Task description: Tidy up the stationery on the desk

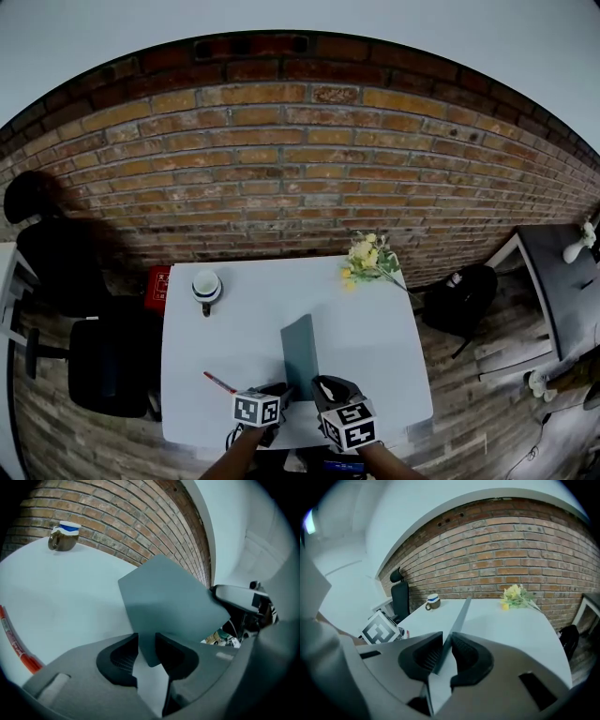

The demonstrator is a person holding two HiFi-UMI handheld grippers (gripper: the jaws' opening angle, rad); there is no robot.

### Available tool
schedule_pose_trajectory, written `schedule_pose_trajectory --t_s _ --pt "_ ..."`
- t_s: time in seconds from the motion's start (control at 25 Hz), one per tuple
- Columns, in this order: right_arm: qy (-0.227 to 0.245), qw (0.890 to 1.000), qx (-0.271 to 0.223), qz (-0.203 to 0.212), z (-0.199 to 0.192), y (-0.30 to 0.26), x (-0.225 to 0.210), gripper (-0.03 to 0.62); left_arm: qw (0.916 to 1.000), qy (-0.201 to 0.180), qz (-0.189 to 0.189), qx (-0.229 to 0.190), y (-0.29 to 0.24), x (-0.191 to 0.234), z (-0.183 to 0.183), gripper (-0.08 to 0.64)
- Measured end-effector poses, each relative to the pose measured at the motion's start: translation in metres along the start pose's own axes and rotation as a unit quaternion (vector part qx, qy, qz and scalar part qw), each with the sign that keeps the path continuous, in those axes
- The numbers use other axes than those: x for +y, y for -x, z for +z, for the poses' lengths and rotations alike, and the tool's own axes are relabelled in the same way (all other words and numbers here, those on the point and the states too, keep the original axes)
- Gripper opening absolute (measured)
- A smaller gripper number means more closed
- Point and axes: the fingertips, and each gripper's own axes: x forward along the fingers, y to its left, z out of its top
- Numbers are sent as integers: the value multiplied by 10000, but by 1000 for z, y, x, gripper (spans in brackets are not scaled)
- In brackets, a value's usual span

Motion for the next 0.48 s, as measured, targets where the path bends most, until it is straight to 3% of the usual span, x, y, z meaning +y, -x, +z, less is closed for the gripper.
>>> schedule_pose_trajectory --t_s 0.2,0.36,0.48 --pt "291 9994 -27 176 10 -5 28 75 9989 243 2 -401 22 9 17 114" --pt "452 9988 -19 211 13 -10 46 75 9941 445 -236 -964 46 4 53 167" --pt "535 9983 43 216 13 -15 56 75 9901 387 -302 -1317 63 -2 84 175"
